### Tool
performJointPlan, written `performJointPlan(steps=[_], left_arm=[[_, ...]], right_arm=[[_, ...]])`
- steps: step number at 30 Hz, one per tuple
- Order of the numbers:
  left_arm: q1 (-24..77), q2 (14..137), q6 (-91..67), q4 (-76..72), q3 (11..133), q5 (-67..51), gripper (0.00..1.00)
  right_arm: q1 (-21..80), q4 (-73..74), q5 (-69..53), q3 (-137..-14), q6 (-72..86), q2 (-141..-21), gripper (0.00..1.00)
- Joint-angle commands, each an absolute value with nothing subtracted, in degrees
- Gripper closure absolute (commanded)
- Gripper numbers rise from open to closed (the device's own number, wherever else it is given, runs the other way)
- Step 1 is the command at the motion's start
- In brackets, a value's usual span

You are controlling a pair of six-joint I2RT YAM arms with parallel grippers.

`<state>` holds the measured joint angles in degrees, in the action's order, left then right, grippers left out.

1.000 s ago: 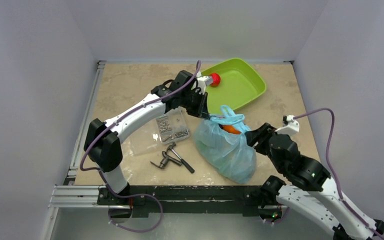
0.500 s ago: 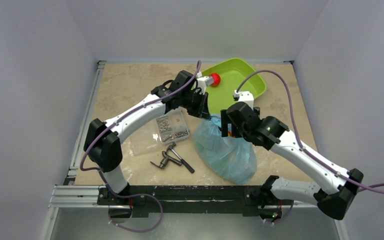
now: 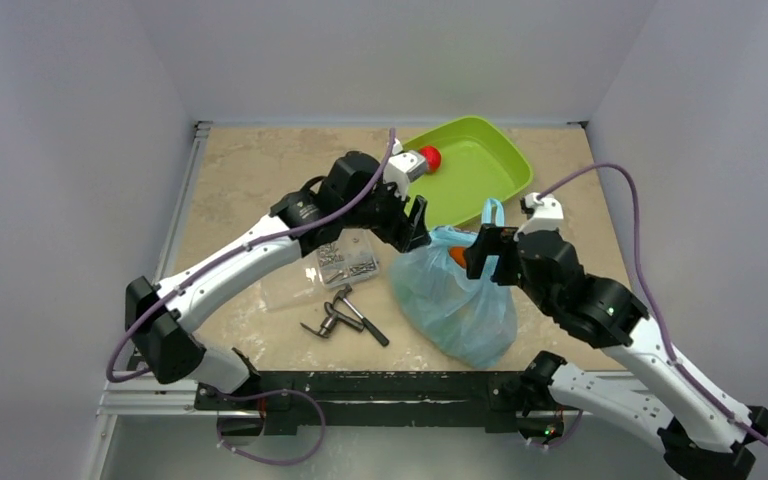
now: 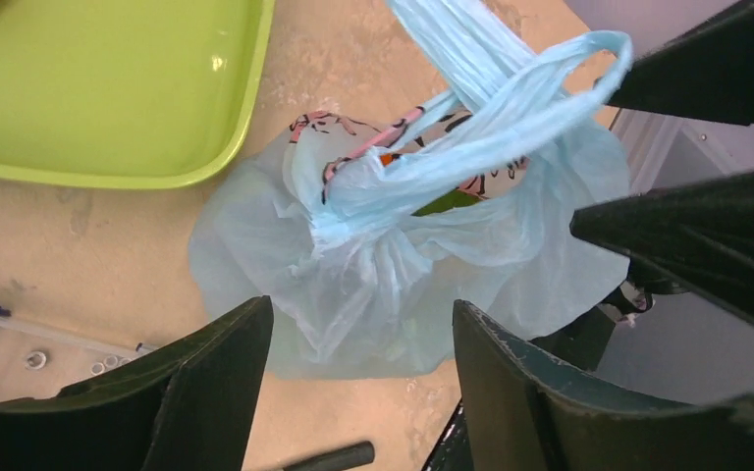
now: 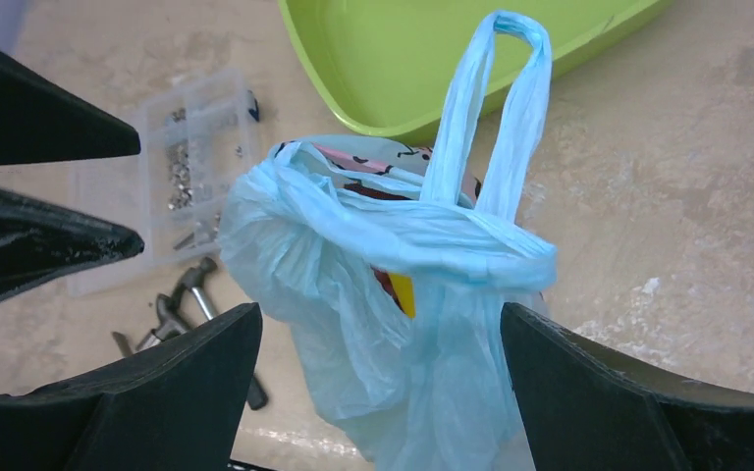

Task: Take the fake fruits out of the plastic bag
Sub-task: Untie the plastic bag at the center of the board, then adjust the plastic bag at the center of the board.

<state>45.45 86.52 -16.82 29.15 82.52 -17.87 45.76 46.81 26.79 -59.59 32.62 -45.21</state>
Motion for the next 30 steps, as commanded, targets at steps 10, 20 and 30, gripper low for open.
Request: performJointPlan(steps=[10, 20, 30], left_arm=[[58.97, 72.62, 10.39, -17.92, 53.65, -6.51, 0.17], [66.58, 86.67, 18.56, -17.73, 66.25, 2.94, 0.14], [67.02, 98.41, 27.29, -19.04, 73.95, 9.14, 0.37]], right_arm=[[45.75, 51.18, 37.3, -57.48, 47.72, -28.91, 0.08], [45.7, 54.12, 38.15, -59.78, 45.88, -32.15, 0.04], [45.7, 54.83, 38.0, -60.81, 43.44, -31.35, 0.01]])
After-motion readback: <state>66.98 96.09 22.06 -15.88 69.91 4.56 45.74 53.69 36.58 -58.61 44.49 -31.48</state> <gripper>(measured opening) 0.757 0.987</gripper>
